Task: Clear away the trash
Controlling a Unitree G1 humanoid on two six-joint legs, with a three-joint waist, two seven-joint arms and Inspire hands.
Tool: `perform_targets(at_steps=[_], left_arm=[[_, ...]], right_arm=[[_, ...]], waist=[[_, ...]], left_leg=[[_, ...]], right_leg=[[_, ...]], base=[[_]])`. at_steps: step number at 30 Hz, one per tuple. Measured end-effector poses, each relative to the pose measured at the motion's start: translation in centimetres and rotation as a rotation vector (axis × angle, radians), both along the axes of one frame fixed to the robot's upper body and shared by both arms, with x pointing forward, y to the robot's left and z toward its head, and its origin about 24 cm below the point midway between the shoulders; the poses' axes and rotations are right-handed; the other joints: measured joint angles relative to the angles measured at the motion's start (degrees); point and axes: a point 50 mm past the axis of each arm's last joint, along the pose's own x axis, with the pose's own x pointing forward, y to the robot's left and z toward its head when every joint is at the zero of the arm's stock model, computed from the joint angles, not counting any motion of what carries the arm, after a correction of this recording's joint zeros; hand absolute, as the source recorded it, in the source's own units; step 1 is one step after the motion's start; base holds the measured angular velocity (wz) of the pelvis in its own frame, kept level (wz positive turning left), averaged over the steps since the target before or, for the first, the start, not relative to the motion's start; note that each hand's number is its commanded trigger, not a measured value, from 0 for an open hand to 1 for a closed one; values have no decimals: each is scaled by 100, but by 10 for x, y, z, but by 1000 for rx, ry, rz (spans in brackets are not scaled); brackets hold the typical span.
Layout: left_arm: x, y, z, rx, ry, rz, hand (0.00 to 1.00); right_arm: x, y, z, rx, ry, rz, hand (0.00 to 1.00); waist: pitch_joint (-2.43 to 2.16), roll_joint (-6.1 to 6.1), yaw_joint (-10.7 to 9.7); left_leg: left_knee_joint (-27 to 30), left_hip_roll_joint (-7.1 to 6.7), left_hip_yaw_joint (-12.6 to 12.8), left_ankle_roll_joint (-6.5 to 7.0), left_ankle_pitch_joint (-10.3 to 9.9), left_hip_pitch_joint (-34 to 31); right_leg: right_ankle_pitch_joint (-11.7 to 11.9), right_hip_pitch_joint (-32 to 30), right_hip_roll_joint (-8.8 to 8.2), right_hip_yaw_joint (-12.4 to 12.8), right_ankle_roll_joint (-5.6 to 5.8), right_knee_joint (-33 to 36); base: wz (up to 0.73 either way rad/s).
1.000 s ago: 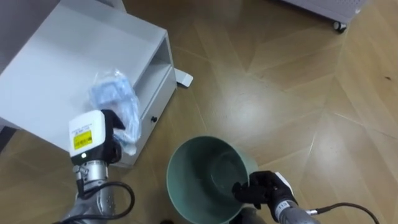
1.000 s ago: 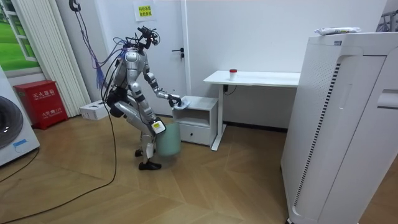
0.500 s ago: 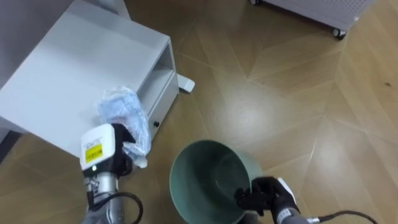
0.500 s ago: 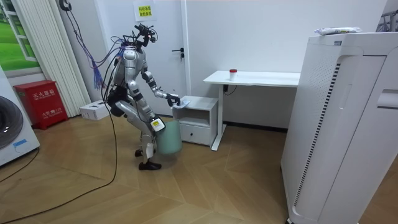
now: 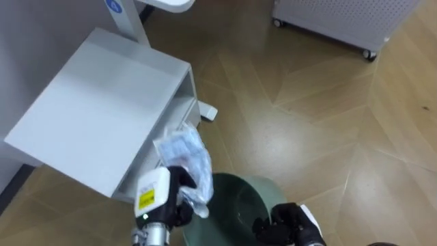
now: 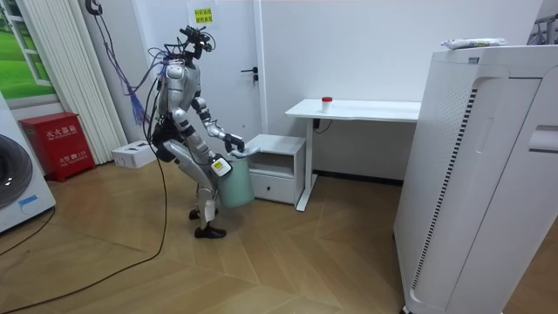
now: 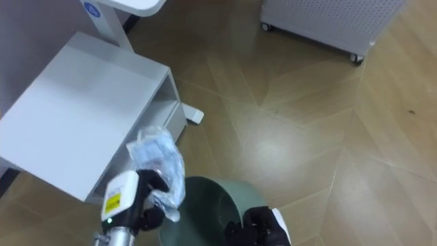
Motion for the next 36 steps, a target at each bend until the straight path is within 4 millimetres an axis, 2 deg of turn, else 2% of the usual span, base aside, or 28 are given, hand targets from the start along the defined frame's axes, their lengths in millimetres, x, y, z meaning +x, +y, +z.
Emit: perform_targets(at_steps=[2,9,20,21,24,26,27,28,36], left_arm=[[-2,-2,-3,-5,18,-8,100],[-5,-14,-7,-64,74,-35,100],[-5,-13,-15,-32,200,-107,100],[-6,-12,-16,-29,209,-111,97],[-7,-11,-19,-21,241,-120,100],[-8,-9,-21,-16,263,-122,82],[-9,-9,-22,-15,267,-121,62],[-9,-8,-22,-11,273,-119,0],[-14,-4,-31,23,365,-126,0]], right_arm=[[0,4,0,19,1,8,100],[3,13,3,40,-10,20,100],[11,25,12,75,-45,44,100],[13,26,13,75,-50,46,100],[19,28,18,78,-69,55,100],[20,30,19,85,-71,64,100],[20,31,19,85,-72,66,100],[19,32,19,81,-73,73,100],[20,31,20,80,-73,91,100]], waist=[[-13,-24,-13],[1,-46,-46],[29,-85,-1],[29,-85,1],[30,-87,11],[32,-90,10],[33,-89,10],[34,-87,9],[54,-64,34]], left_leg=[[-3,36,53,-7,5,28],[32,158,121,-8,5,-21],[64,183,125,-27,-35,-144],[66,182,123,-26,-38,-150],[70,187,123,-22,-41,-195],[70,199,124,-18,-43,-195],[69,199,125,-18,-43,-195],[69,199,126,-18,-43,-195],[49,190,131,-17,-42,-183]], right_leg=[[57,3,56,53,-11,-32],[128,-34,94,39,-56,-96],[132,-160,160,47,-64,-114],[131,-166,160,48,-64,-113],[131,-210,153,56,-63,-107],[130,-210,147,54,-61,-107],[130,-210,146,54,-61,-108],[130,-210,144,55,-61,-109],[125,-211,139,68,-54,-107]], base=[[-20],[-6],[-1],[-4],[0],[0],[0],[0],[0]])
